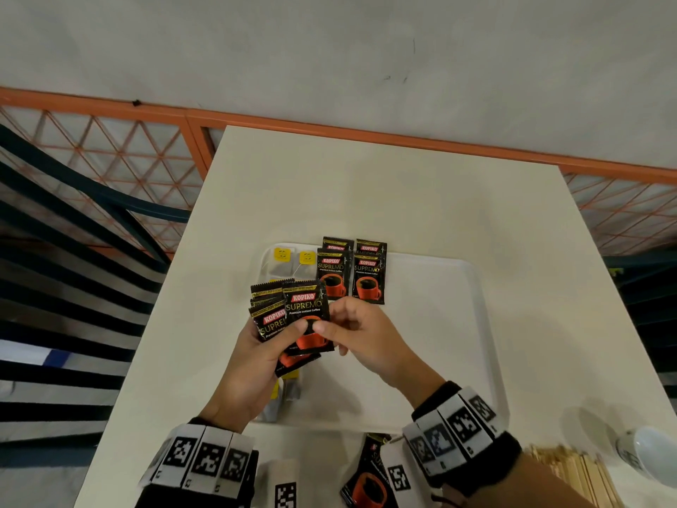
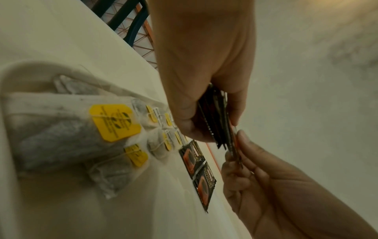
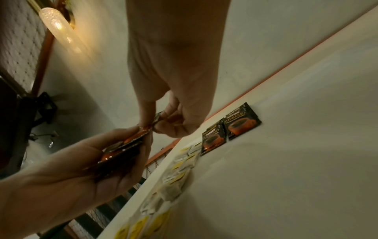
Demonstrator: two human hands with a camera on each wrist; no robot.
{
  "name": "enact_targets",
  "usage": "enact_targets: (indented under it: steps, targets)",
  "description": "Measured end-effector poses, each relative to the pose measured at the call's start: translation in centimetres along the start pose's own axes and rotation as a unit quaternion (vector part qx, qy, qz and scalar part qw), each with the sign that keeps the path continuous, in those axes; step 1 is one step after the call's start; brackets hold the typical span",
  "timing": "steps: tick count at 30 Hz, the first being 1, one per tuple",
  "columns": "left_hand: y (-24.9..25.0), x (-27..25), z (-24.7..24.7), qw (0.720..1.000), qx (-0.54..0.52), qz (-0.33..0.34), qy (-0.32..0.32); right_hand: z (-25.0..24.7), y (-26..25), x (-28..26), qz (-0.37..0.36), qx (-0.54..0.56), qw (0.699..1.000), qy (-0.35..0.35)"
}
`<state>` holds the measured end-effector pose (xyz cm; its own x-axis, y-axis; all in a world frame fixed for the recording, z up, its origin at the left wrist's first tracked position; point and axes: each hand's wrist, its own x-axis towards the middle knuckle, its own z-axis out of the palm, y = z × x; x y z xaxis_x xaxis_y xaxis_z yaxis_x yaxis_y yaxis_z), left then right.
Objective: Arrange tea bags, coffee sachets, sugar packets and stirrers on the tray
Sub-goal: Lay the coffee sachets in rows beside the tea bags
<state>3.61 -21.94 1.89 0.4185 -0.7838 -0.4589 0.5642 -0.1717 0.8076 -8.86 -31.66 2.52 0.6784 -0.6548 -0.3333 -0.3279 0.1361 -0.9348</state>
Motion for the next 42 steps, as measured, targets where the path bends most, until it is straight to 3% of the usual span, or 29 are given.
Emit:
enact_targets:
  steps: [9, 14, 18, 23, 32, 42]
  targets:
    - [-0.4, 0.2, -1.7, 0.999, -0.014, -0.020, 0.044, -0.7, 1.3, 1.7, 0.085, 0.036, 0.993, 0.070]
    - [-0.2, 0.1, -2.3, 0.997, -0.017, -0.031, 0.067, -1.6, 2.3, 4.0, 0.120, -0.015, 0.982, 0.144]
    - [-0.2, 0.2, -2.3, 0.997, -0.017, -0.035, 0.065, -1.8, 2.8, 5.6, 0.113, -0.058, 0.974, 0.187]
    - [-0.2, 0.0, -2.1, 0.998, -0.043, -0.037, 0.015, -1.6, 3.3, 6.5, 0.086, -0.119, 0.965, 0.217]
    - [-0.5, 0.0, -2.1, 0.995, -0.077, -0.062, -0.014, -1.2, 3.5, 6.4, 0.049, -0.111, 0.962, 0.244]
    - [-0.7, 0.2, -1.6, 0.999, -0.010, -0.038, 0.023, -1.5, 2.6, 5.0, 0.022, -0.152, 0.958, 0.243]
